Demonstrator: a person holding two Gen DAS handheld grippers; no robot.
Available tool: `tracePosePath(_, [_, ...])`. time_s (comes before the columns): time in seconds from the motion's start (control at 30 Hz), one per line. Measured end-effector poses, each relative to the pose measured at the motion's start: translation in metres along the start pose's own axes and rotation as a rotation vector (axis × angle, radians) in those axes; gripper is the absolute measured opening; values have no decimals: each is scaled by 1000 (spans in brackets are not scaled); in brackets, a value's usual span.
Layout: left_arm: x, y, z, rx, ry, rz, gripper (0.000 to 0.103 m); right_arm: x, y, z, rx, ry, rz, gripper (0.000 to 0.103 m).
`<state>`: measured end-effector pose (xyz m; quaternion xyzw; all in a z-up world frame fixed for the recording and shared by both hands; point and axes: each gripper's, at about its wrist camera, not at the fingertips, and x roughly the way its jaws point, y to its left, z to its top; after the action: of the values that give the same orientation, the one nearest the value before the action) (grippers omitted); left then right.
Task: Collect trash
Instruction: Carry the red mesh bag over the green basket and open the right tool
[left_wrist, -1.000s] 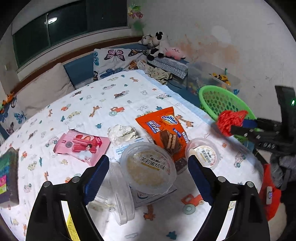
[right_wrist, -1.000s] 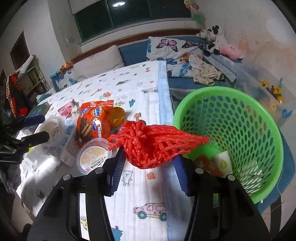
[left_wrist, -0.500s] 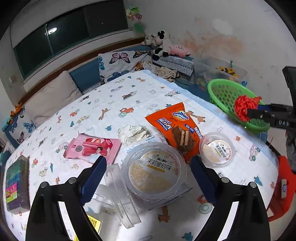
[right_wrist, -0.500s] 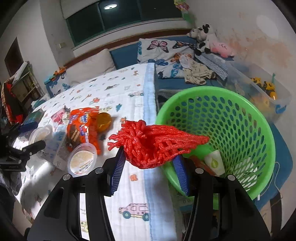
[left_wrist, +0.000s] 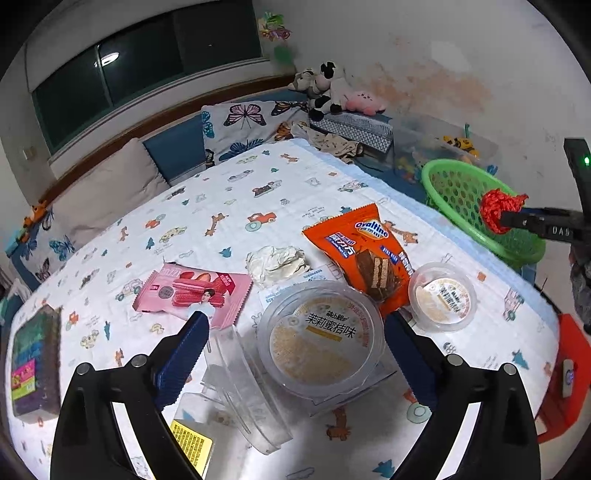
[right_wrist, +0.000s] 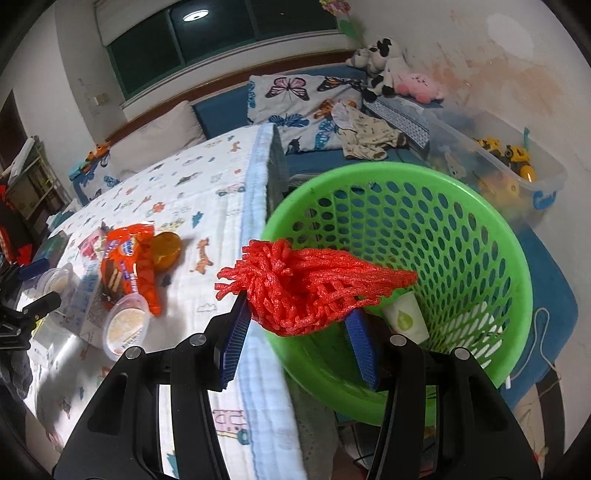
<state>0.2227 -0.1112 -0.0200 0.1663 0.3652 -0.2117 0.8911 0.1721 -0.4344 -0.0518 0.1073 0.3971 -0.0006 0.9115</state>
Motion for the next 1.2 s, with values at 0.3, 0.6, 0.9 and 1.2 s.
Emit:
tracePosePath(0.3, [7, 2, -4, -11, 34, -35, 92, 5, -17, -3, 33, 12, -35, 52])
tracePosePath(0.6, [11, -1, -5, -9, 23, -47, 92, 8, -33, 1, 70, 27, -46, 54])
tracePosePath(0.9, [5, 7, -3, -51, -14, -83, 66, 18, -46, 6, 104, 47, -51, 56])
tracePosePath(1.2, [4, 16, -2, -92, -11, -115, 56, 21, -52, 4, 133, 58, -43, 64])
